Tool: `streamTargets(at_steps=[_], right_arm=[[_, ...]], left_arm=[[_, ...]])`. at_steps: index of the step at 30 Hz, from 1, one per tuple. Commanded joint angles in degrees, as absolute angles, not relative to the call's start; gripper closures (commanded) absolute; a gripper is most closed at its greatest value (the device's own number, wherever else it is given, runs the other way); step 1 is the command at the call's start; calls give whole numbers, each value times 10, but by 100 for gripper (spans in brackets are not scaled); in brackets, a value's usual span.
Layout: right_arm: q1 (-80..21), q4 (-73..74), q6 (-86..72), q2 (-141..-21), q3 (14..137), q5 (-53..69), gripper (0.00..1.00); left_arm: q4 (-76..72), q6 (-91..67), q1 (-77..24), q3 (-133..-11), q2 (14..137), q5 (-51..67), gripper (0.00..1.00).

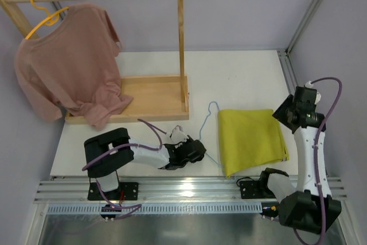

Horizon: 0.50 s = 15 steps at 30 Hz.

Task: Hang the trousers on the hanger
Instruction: Place trousers on hanger

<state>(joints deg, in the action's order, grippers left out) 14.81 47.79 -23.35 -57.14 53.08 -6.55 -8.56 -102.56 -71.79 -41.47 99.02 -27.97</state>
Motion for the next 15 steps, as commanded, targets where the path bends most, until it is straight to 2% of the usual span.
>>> streamTargets(at_steps=[1,2,6,12,15], right_arm=[[145,448,-266,-508,511,145,53],[140,426,-283,-505,479,168,53],[148,433,-303,-501,431,96,53],[165,371,-396,-468,333,161,62],[174,382,-387,-511,319,49,63]], left_arm=[[29,-995,-722,-417,1021,-278,100],[31,-996,-722,-419,1024,-278,100],[35,-996,-722,-422,1034,-273,100],[40,-995,-722,-409,1020,-272,100],[58,-992,-722,-410,1006,-280,100]])
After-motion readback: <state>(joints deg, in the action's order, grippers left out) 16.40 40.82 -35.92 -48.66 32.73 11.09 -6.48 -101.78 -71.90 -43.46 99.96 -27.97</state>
